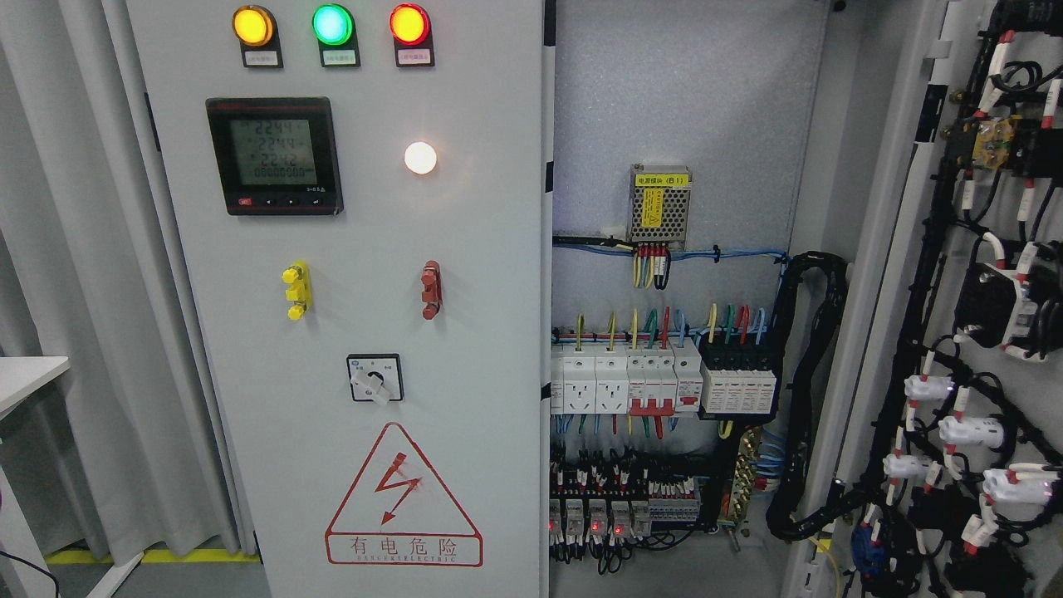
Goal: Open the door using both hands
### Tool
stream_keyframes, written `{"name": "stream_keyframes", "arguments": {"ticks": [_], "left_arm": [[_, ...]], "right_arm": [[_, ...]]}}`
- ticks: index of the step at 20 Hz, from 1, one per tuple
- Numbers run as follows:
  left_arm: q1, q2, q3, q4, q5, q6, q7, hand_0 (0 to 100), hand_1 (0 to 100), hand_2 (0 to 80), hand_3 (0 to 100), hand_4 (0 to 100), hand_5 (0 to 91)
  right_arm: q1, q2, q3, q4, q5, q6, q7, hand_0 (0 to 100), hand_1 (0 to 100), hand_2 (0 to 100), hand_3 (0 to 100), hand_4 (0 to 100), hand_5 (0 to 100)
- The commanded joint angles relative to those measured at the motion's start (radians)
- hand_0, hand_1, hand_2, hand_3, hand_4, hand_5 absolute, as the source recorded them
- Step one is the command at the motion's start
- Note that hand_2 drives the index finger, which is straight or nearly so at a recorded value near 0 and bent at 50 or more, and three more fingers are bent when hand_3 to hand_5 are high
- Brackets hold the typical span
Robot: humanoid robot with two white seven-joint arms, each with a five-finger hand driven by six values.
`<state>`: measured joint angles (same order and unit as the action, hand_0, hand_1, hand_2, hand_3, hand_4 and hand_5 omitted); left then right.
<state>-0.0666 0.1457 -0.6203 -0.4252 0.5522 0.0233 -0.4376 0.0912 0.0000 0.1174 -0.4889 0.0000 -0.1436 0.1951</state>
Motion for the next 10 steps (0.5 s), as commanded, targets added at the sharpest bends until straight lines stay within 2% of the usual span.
{"name": "stream_keyframes", "arguments": {"ticks": [1, 3, 4, 5, 7, 10], "left_arm": [[0.01, -0.146, 0.151, 0.425, -0.087, 0.001, 0.144, 30, 0, 2.8, 3, 4, 0.0], [0.011, -0.146, 0.163, 0.427, -0.089, 0.001, 0.229, 30, 0, 2.8, 3, 4, 0.0], [0.011, -0.146, 0.165, 0.427, -0.089, 0.0, 0.247, 30, 0, 2.8, 3, 4, 0.0], [0.011, -0.146, 0.168, 0.427, -0.089, 0.0, 0.25, 30, 0, 2.8, 3, 4, 0.0], [0.011, -0.144, 0.171, 0.427, -0.089, -0.002, 0.25, 30, 0, 2.8, 3, 4, 0.0], [0.011, -0.143, 0.195, 0.427, -0.089, -0.015, 0.25, 30, 0, 2.8, 3, 4, 0.0]], "right_arm": [[0.058, -0.011, 0.01, -0.796, -0.029, 0.002, -0.002, 22, 0, 0, 0, 0, 0], [0.048, -0.009, 0.016, -0.949, -0.029, 0.004, -0.002, 22, 0, 0, 0, 0, 0], [0.033, -0.008, 0.021, -1.026, -0.029, 0.005, -0.002, 22, 0, 0, 0, 0, 0], [0.018, -0.008, 0.024, -1.081, -0.028, 0.018, -0.002, 22, 0, 0, 0, 0, 0], [-0.017, -0.008, 0.039, -1.175, -0.029, 0.083, -0.002, 22, 0, 0, 0, 0, 0], [-0.054, 0.0, 0.045, -1.218, -0.029, 0.096, -0.002, 22, 0, 0, 0, 0, 0]]}}
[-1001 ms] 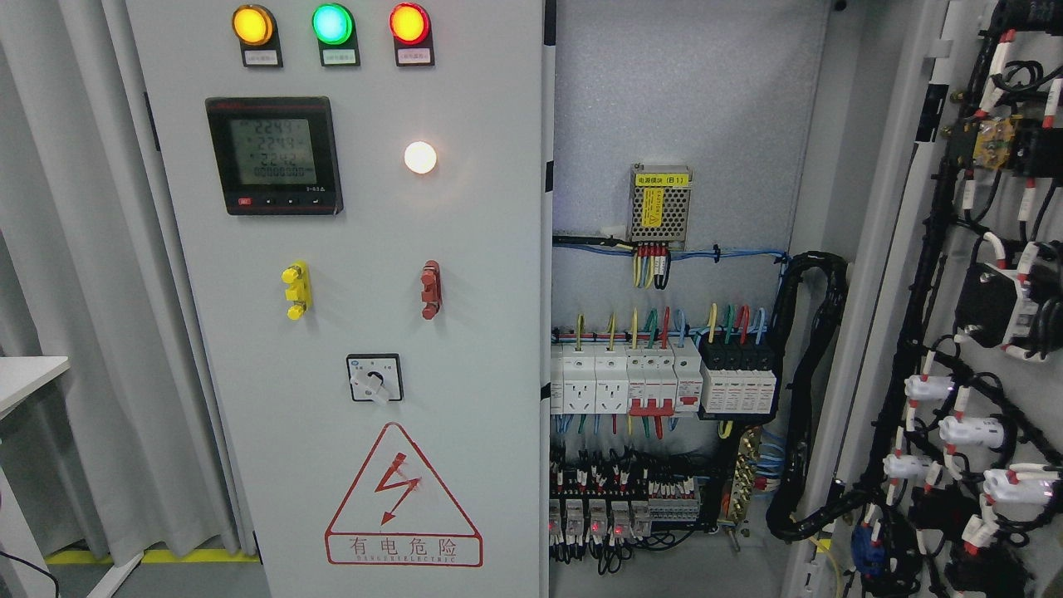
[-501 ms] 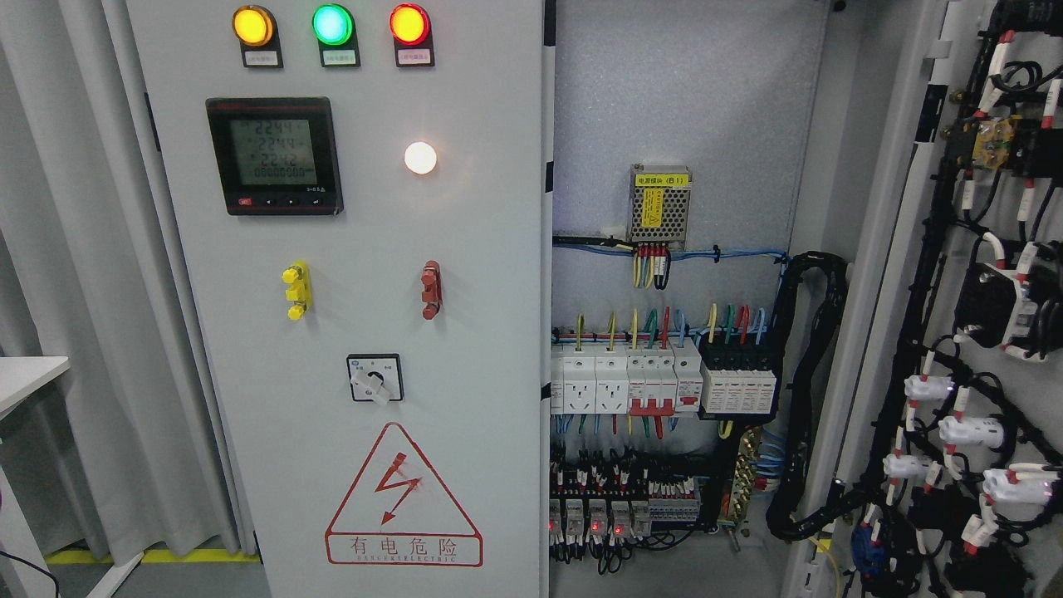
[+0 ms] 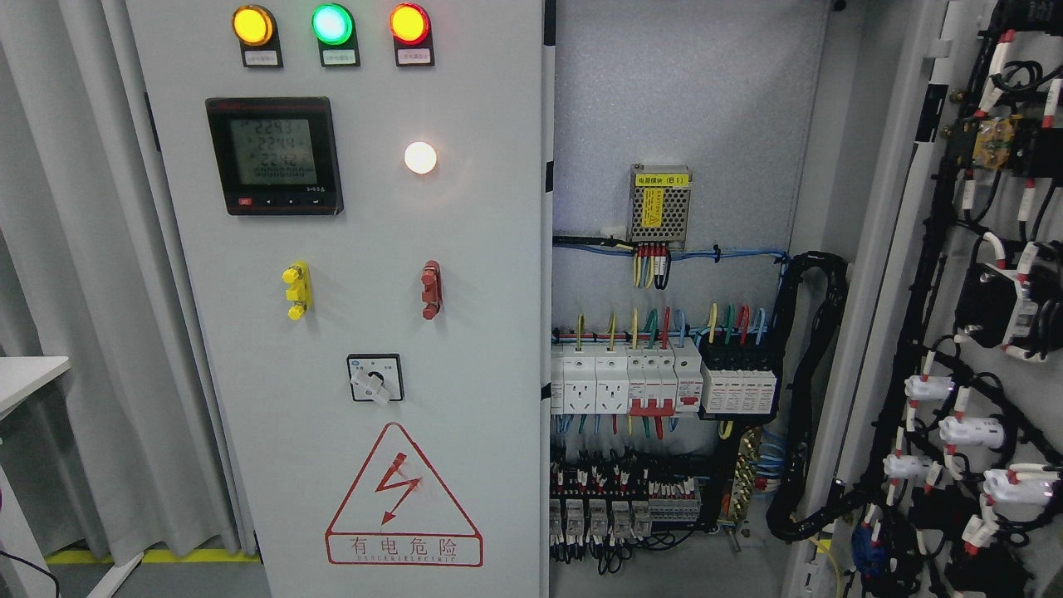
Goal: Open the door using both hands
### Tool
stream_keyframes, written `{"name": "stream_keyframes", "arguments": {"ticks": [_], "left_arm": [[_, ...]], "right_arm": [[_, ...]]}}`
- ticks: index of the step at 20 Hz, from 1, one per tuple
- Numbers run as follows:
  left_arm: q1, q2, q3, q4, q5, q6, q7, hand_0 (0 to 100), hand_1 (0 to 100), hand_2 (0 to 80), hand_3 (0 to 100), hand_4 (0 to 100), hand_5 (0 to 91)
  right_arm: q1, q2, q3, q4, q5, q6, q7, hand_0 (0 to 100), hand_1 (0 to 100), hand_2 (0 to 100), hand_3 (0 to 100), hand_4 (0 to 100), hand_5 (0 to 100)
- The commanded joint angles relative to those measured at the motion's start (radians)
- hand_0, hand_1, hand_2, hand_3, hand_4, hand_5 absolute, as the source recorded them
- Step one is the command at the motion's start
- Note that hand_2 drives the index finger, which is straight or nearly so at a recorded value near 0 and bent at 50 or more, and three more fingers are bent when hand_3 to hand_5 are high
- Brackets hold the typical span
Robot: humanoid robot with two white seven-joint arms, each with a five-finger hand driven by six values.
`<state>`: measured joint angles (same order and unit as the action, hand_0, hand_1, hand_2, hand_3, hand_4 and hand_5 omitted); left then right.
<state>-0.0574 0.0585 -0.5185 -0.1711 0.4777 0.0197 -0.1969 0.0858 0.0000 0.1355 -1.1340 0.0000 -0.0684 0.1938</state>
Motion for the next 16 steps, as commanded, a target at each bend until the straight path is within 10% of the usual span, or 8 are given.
{"name": "stream_keyframes", "arguments": {"ticks": [1, 16], "left_arm": [[0.002, -0.057, 0.107, 0.173, -0.014, -0.023, 0.01, 30, 0, 2.8, 3, 4, 0.0], [0.004, -0.058, 0.124, 0.173, -0.014, -0.029, 0.011, 30, 0, 2.8, 3, 4, 0.0]], "right_arm": [[-0.063, 0.0, 0.035, -0.584, -0.029, 0.018, -0.001, 22, 0, 0, 0, 0, 0], [-0.329, 0.0, 0.073, -0.748, -0.029, 0.027, -0.001, 22, 0, 0, 0, 0, 0]]}}
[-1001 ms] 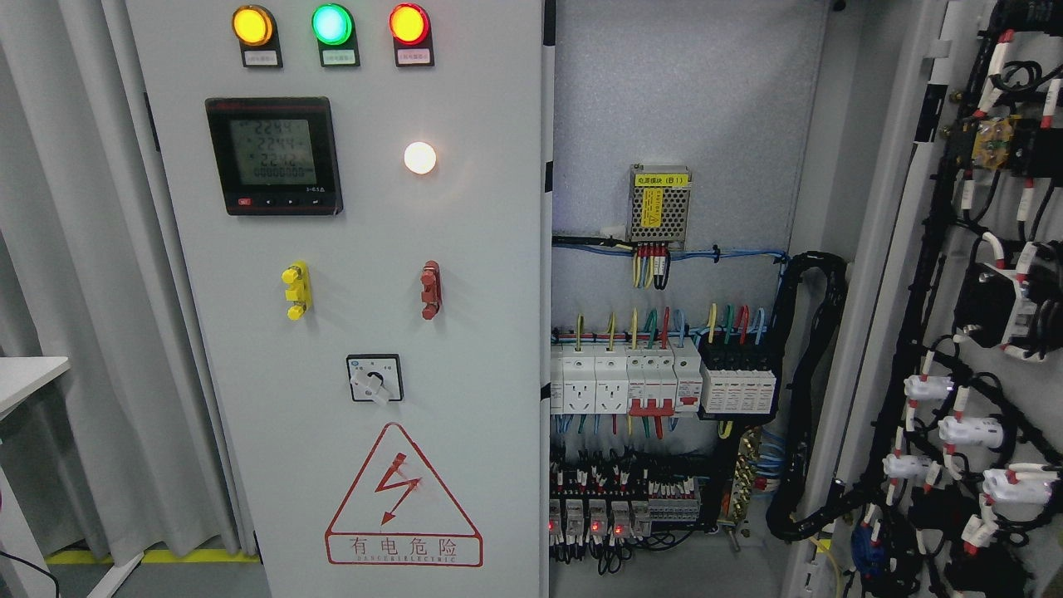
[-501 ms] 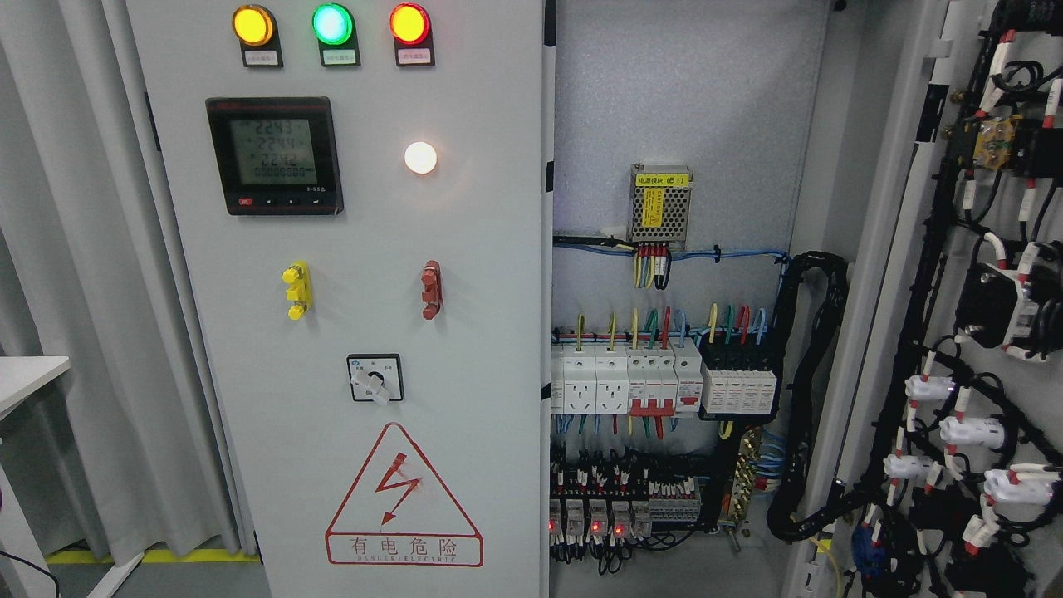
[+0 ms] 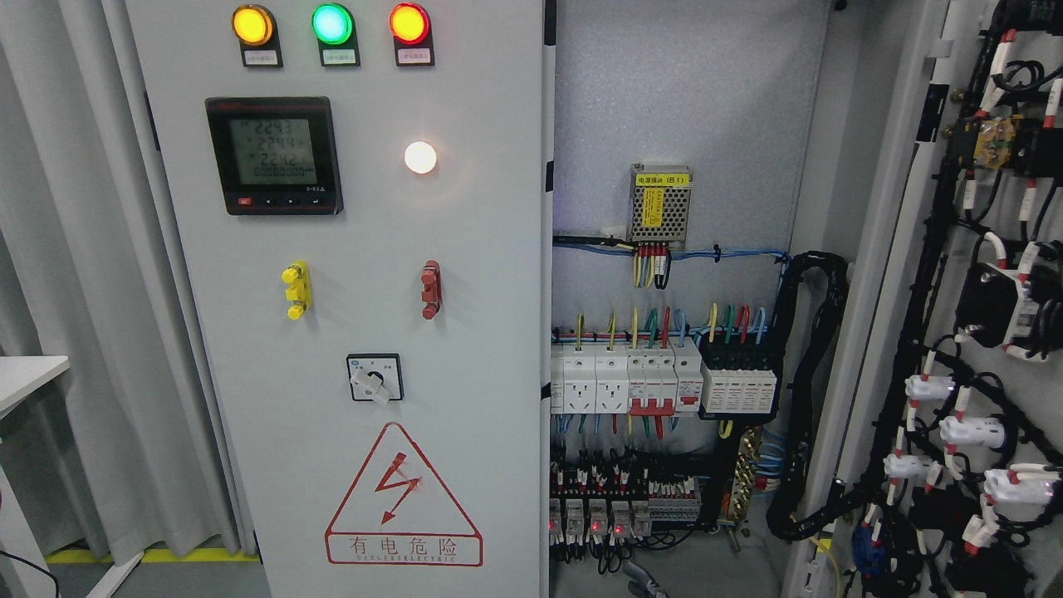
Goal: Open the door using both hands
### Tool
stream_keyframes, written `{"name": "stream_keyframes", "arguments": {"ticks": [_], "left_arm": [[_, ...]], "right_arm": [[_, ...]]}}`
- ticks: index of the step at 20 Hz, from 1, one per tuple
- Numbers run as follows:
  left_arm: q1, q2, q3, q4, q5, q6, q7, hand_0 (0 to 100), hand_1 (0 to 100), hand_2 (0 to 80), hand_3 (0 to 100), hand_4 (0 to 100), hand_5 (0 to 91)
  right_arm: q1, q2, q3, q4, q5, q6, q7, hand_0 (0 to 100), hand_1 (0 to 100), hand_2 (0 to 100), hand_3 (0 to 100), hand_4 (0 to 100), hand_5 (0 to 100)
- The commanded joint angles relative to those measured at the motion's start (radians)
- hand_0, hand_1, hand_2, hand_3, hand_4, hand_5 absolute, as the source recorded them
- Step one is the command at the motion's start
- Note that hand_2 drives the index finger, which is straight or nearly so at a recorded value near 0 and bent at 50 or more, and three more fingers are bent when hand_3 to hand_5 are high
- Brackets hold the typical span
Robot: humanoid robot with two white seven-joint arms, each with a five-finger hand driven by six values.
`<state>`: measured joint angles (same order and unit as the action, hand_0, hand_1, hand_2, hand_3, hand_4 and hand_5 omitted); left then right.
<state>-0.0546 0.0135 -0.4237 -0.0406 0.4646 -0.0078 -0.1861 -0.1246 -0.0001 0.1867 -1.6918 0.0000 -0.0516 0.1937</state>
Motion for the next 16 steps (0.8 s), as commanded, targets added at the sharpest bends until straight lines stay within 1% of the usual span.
{"name": "stream_keyframes", "arguments": {"ticks": [1, 2, 3, 4, 6, 9, 10, 13, 16], "left_arm": [[-0.001, -0.014, 0.03, 0.042, -0.001, -0.001, 0.0, 30, 0, 2.8, 3, 4, 0.0], [0.001, -0.014, 0.03, 0.042, -0.001, -0.001, 0.002, 30, 0, 2.8, 3, 4, 0.0], [0.001, -0.014, 0.03, 0.042, -0.001, -0.001, 0.002, 30, 0, 2.8, 3, 4, 0.0], [0.001, -0.012, 0.03, 0.042, -0.001, -0.001, 0.002, 30, 0, 2.8, 3, 4, 0.0], [0.001, -0.012, 0.031, 0.042, -0.001, -0.006, 0.002, 30, 0, 2.8, 3, 4, 0.0], [0.001, -0.012, 0.03, 0.042, -0.001, -0.008, 0.002, 30, 0, 2.8, 3, 4, 0.0], [-0.001, -0.014, 0.03, 0.042, -0.001, -0.008, 0.002, 30, 0, 2.8, 3, 4, 0.0], [-0.002, -0.014, 0.03, 0.042, -0.001, -0.008, 0.002, 30, 0, 2.8, 3, 4, 0.0], [-0.002, -0.01, 0.03, 0.042, -0.001, -0.008, 0.002, 30, 0, 2.8, 3, 4, 0.0]], "right_arm": [[-0.148, 0.0, 0.022, -0.171, -0.029, 0.016, -0.002, 22, 0, 0, 0, 0, 0], [-0.177, 0.0, 0.02, -0.157, -0.032, 0.027, -0.004, 22, 0, 0, 0, 0, 0], [-0.205, 0.0, 0.02, -0.135, -0.034, 0.042, -0.019, 22, 0, 0, 0, 0, 0], [-0.236, 0.0, 0.022, -0.111, -0.035, 0.055, -0.048, 22, 0, 0, 0, 0, 0], [-0.286, 0.0, 0.023, -0.069, -0.035, 0.059, -0.091, 22, 0, 0, 0, 0, 0], [-0.339, 0.0, 0.03, -0.029, -0.038, 0.075, -0.096, 22, 0, 0, 0, 0, 0], [-0.349, 0.0, 0.048, -0.016, -0.055, 0.085, -0.096, 22, 0, 0, 0, 0, 0], [-0.386, 0.0, 0.097, 0.02, -0.152, 0.09, -0.094, 22, 0, 0, 0, 0, 0], [-0.431, 0.0, 0.103, 0.072, -0.192, 0.108, -0.092, 22, 0, 0, 0, 0, 0]]}}
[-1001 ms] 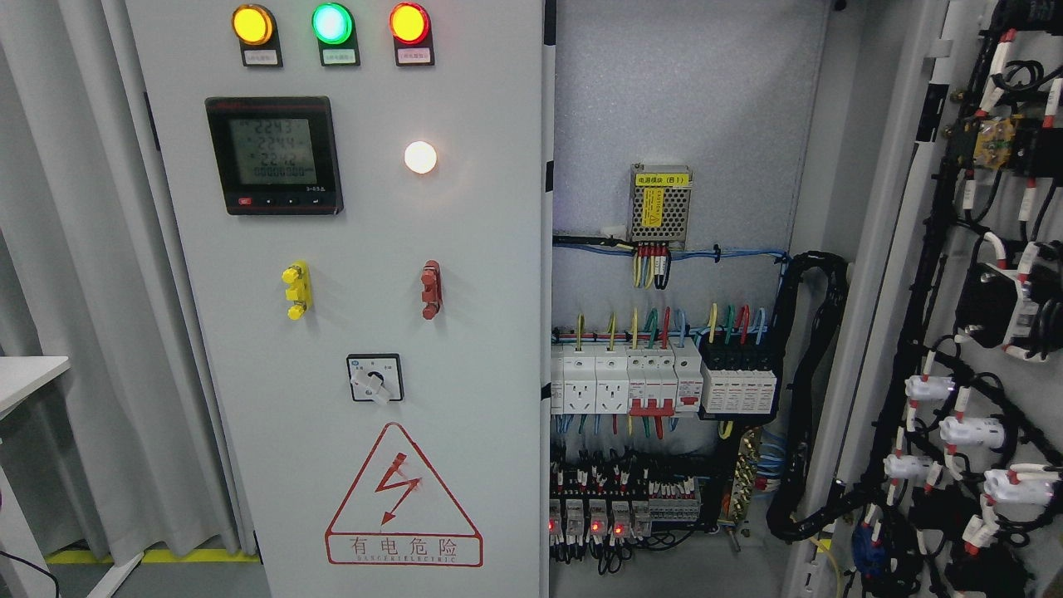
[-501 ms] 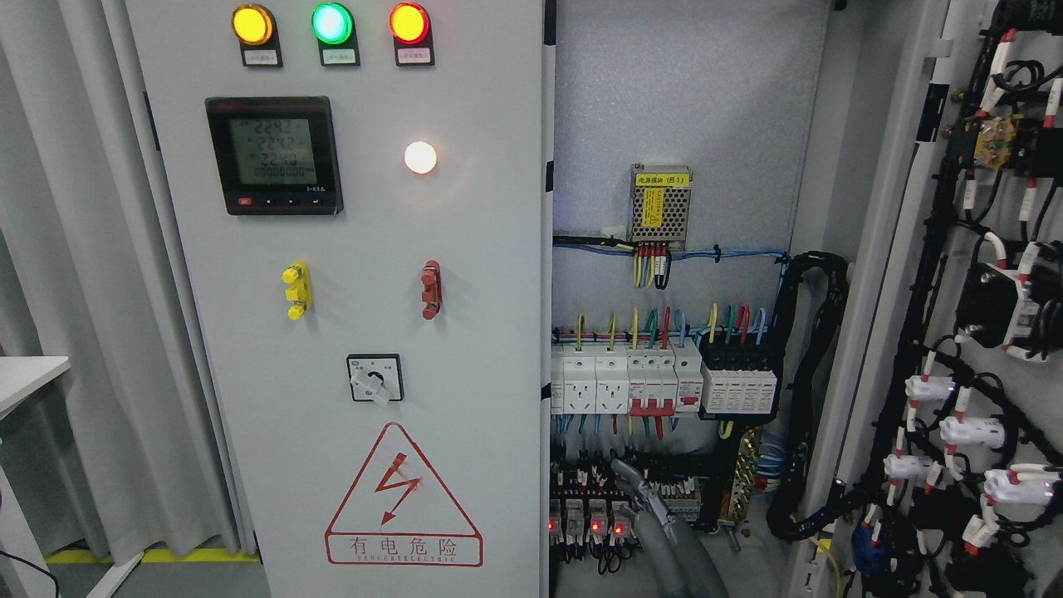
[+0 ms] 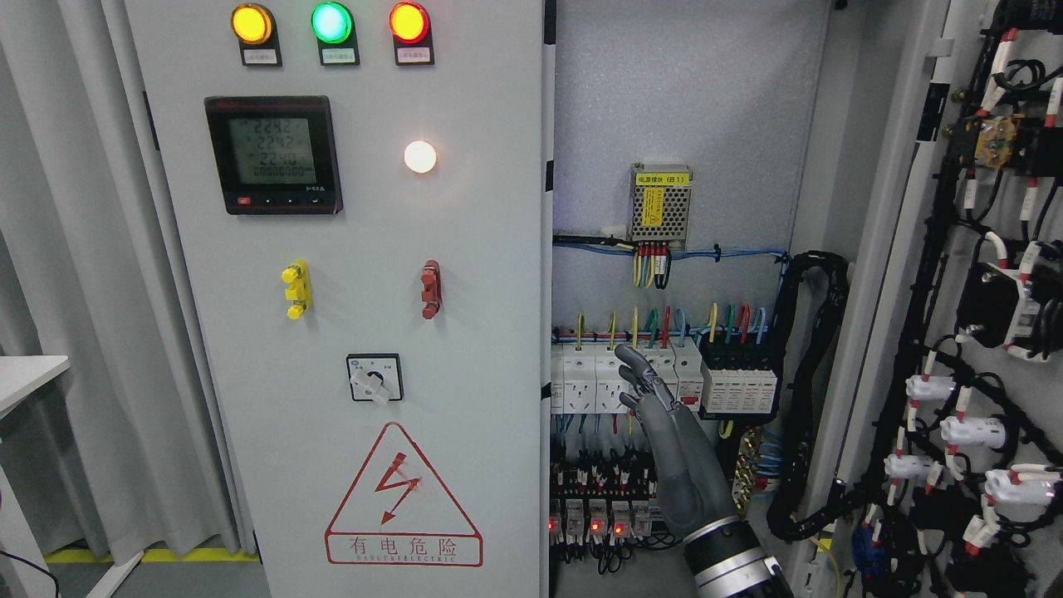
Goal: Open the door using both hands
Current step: 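Raise the right hand to the inner edge of the meter door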
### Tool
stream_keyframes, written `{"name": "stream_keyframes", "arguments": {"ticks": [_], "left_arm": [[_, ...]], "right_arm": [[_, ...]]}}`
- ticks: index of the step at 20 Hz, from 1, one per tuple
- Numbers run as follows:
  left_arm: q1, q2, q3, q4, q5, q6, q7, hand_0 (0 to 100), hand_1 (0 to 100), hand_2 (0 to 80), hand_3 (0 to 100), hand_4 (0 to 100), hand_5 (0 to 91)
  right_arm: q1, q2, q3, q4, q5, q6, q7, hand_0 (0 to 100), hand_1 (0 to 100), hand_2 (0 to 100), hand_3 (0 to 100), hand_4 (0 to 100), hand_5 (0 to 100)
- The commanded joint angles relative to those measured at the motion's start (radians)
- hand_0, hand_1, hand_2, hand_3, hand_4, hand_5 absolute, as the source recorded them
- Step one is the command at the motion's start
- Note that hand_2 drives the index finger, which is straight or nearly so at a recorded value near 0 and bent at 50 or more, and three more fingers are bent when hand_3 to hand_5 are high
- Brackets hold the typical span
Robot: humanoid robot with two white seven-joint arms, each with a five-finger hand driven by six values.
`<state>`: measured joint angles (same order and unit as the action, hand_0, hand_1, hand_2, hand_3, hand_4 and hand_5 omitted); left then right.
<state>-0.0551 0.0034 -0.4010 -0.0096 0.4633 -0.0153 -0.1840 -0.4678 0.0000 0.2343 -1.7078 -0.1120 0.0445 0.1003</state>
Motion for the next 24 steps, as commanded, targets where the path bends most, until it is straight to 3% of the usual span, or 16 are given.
{"name": "stream_keyframes", "arguments": {"ticks": [1, 13, 19, 24], "left_arm": [[-0.002, 0.0, 0.007, 0.014, 0.0, 0.0, 0.0, 30, 0, 2.8, 3, 4, 0.0], [-0.003, 0.001, 0.007, 0.017, 0.0, 0.0, 0.0, 30, 0, 2.8, 3, 4, 0.0], [-0.002, 0.001, 0.007, 0.017, 0.0, 0.0, 0.0, 30, 0, 2.7, 3, 4, 0.0], [-0.003, 0.0, 0.007, 0.017, 0.0, 0.001, 0.0, 30, 0, 2.7, 3, 4, 0.0]], "right_arm": [[-0.101, 0.0, 0.056, 0.109, -0.096, 0.012, 0.004, 22, 0, 0, 0, 0, 0], [-0.224, 0.0, 0.063, 0.295, -0.221, 0.057, 0.009, 22, 0, 0, 0, 0, 0], [-0.244, 0.0, 0.088, 0.307, -0.267, 0.077, 0.058, 22, 0, 0, 0, 0, 0], [-0.258, 0.0, 0.079, 0.321, -0.3, 0.081, 0.064, 22, 0, 0, 0, 0, 0]]}}
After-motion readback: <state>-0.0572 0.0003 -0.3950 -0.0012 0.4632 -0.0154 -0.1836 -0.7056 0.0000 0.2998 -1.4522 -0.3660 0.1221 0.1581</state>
